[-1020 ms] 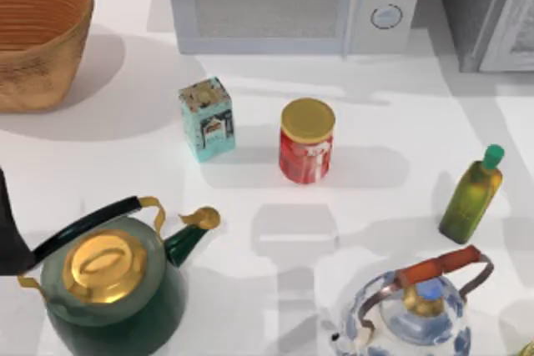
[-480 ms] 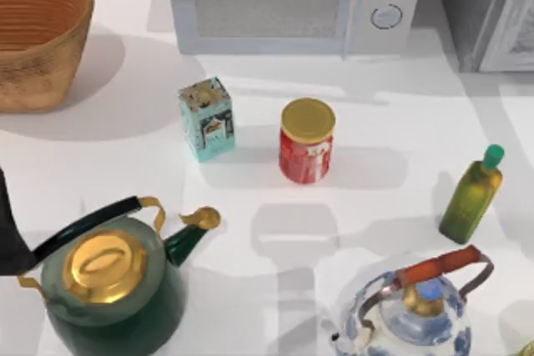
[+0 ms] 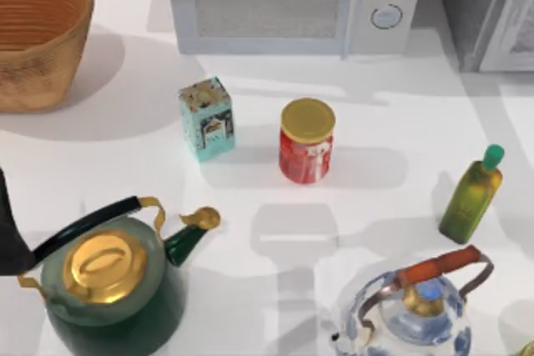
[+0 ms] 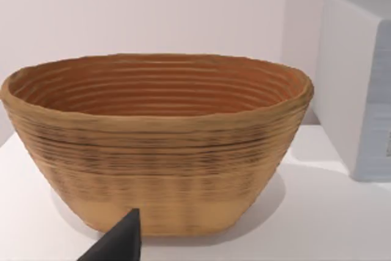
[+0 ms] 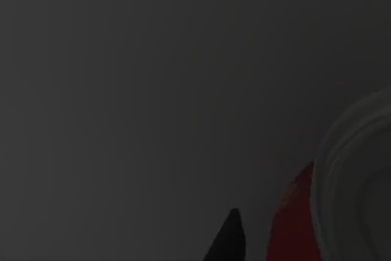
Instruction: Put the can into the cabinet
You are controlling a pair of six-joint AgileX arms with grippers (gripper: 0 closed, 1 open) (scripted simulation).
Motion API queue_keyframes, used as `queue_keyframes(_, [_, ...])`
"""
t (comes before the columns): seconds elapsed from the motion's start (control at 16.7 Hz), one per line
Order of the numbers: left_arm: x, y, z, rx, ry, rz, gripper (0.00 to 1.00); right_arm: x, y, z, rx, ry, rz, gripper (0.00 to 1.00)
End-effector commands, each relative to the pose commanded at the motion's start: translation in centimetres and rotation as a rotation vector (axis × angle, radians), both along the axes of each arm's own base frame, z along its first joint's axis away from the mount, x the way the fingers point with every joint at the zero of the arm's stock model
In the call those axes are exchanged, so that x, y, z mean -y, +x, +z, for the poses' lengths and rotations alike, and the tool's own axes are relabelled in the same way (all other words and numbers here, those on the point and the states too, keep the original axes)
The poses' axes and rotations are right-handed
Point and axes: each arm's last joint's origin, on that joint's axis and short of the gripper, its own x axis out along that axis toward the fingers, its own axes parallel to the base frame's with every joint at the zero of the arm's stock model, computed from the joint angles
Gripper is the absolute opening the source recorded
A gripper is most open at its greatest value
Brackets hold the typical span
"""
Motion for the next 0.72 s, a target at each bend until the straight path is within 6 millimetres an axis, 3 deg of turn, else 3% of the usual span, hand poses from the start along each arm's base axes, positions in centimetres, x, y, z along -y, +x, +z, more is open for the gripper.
queue_keyframes(0.48, [0.00,0.00,0.00,0.000,0.000,0.000,1.00,0.00,0.00,0.00,0.000,0.000,0.000,0.98])
queue_keyframes(0.72, [0.00,0.00,0.00,0.000,0.000,0.000,1.00,0.00,0.00,0.00,0.000,0.000,0.000,1.00])
